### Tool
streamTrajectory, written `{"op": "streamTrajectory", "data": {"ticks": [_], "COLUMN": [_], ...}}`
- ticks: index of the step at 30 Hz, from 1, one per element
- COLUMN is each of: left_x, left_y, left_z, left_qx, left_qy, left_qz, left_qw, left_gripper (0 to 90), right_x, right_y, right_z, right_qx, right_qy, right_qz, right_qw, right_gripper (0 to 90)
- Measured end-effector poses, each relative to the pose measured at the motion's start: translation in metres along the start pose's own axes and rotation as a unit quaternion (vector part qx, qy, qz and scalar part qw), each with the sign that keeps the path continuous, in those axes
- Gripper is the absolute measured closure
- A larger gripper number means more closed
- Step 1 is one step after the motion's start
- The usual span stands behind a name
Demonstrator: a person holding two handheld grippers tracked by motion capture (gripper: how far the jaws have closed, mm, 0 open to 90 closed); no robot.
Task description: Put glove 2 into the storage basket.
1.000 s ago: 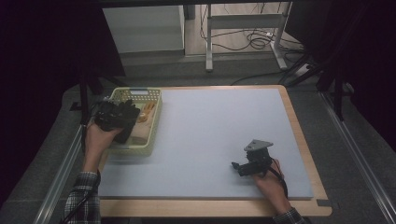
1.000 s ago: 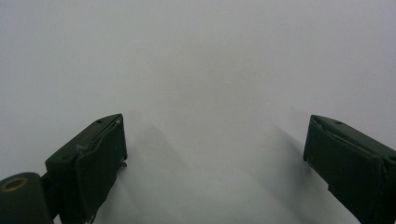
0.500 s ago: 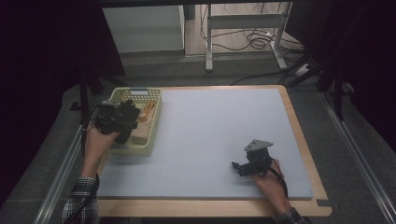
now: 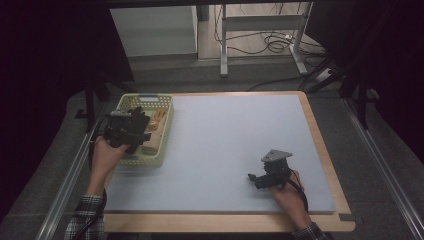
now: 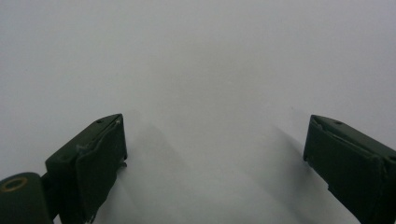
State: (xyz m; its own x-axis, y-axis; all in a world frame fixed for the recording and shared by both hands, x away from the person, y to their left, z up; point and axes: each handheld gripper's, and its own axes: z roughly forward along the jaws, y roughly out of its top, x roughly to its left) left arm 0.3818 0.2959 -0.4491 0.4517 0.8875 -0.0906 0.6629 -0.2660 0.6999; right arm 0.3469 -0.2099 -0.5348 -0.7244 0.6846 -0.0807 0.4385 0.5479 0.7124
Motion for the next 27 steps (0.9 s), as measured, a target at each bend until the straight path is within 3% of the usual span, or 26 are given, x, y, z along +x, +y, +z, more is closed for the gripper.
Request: {"op": "streamTrajectory", "data": {"ticks": [16, 27], "left_x": [-0.022, -0.04], "left_y": [-0.002, -0.001], "left_z": [-0.009, -0.006], "left_qx": [-0.023, -0.028], "left_qy": [-0.023, -0.038], "left_qz": [0.03, 0.051], "left_qw": [0.999, 0.9976], "left_gripper": [0.9, 1.0], "right_x": [0.0, 0.0], "right_y": [0.0, 0.0], "right_z": [0.0, 0.0], "right_qx": [0.001, 0.001], "right_qy": [0.0, 0.0], "right_qz": [0.001, 0.001], "right_qw": [1.0, 1.0], "right_gripper": [5.8, 5.8]}}
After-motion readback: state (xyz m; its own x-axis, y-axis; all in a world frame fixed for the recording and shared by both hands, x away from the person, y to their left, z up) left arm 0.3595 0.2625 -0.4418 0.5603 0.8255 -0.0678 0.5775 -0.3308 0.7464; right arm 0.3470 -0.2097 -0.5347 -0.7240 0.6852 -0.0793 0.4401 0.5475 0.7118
